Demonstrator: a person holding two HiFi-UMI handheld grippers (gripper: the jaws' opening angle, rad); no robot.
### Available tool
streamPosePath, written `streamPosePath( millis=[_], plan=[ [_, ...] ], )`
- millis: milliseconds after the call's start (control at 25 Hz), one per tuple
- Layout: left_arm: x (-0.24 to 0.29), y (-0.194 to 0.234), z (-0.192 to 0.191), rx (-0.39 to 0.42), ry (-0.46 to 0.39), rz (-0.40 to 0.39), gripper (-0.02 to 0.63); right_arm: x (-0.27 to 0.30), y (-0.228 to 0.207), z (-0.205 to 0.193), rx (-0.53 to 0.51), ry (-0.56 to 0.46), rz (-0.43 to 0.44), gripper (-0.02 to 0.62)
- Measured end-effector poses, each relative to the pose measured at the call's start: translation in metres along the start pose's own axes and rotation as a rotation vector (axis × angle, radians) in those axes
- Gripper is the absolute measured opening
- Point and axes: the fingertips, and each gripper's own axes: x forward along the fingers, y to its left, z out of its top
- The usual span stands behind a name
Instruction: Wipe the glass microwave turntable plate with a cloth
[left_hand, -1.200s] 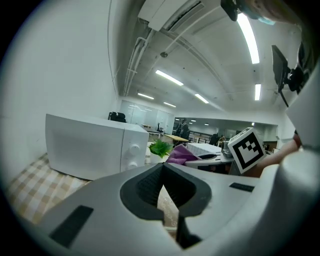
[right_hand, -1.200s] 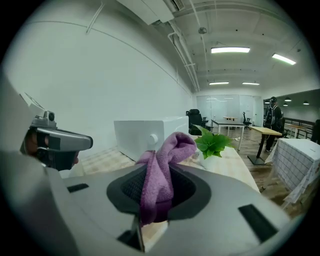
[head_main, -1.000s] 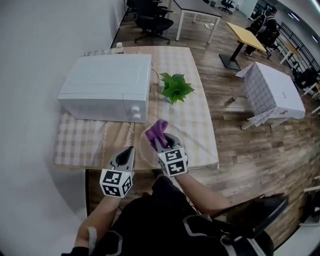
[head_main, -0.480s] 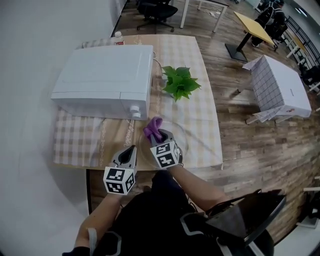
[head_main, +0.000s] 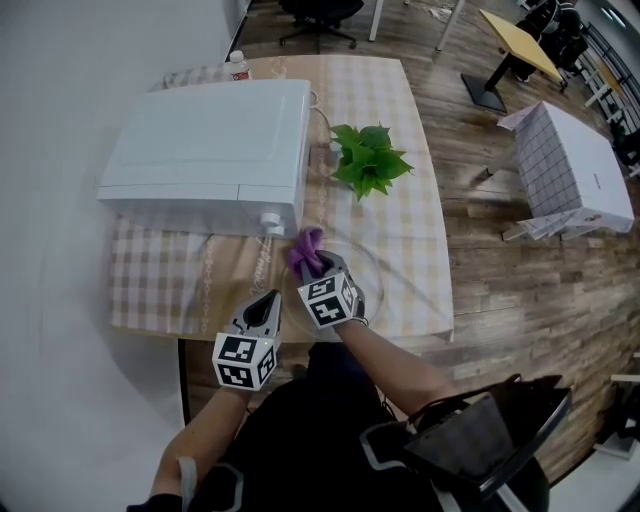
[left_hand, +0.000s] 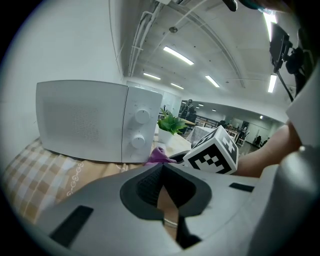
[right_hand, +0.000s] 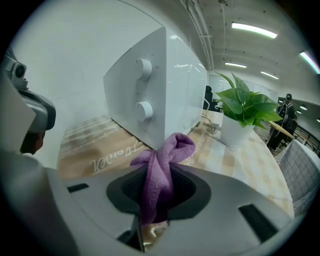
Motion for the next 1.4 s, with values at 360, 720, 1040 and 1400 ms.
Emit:
streamPosePath(
  millis=[360,720,1040,1400],
  plan=[
    [0.01,-0.014,0.0,0.011,0.013,-0.028,0.003,-0.006,-0.018,-0.008,0.035,0.003,-0.009,0.097],
    [0.017,-0.028,0.001,0.022,0.018,-0.056,0.005,-0.022,-0.048,-0.027,0.082,0.009,-0.067,0.097],
    [0.024,-0.045,0.001,0.029,0.03,-0.099,0.003,-0.042,-0.079,-0.044,0.111,0.028,-0.133,0.097],
    [0.028,-0.066,0.006,0.056,0.021,-0.143,0.003,-0.062,-0.102,-0.064,0.156,0.043,-0.202,0.097]
  ],
)
